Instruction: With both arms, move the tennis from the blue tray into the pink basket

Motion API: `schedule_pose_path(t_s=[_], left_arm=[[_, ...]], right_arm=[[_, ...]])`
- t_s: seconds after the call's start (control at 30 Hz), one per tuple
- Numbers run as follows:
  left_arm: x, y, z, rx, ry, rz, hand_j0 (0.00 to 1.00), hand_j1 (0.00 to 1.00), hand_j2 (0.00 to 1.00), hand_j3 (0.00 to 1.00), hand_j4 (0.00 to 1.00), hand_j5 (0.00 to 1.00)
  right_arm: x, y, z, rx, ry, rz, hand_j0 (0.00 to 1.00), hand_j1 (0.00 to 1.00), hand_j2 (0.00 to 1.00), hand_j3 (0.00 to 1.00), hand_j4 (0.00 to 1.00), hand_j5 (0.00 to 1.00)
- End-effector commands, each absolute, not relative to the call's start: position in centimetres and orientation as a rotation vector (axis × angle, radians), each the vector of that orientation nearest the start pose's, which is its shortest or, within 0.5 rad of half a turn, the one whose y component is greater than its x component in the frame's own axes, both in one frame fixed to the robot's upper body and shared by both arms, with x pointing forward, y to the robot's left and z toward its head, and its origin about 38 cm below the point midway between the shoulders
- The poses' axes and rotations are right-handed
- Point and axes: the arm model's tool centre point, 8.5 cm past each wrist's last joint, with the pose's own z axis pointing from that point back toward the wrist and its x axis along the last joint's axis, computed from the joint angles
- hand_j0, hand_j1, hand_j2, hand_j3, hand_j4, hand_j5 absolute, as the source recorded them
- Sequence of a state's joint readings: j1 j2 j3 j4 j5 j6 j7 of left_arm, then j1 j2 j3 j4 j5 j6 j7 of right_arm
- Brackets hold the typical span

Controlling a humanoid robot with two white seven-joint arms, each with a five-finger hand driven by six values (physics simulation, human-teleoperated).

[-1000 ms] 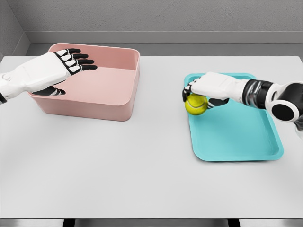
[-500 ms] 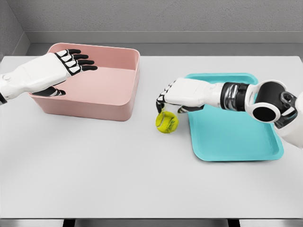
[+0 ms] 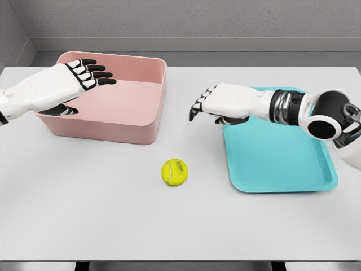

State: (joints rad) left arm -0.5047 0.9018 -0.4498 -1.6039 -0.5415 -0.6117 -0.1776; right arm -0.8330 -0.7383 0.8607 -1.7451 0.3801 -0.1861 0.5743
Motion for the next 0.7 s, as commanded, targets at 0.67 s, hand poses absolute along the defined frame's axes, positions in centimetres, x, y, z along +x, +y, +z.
schedule_pose_path(t_s=[0.67], left_arm=[[37.5,19.4,20.4,-0.649,1.952,2.612,1.00,1.00,1.00,1.00,1.00,1.00]], right_arm=[[43.2,-36.1,27.8,-0.713,-1.187,1.848,1.00,1.00,1.00,1.00,1.00,1.00]])
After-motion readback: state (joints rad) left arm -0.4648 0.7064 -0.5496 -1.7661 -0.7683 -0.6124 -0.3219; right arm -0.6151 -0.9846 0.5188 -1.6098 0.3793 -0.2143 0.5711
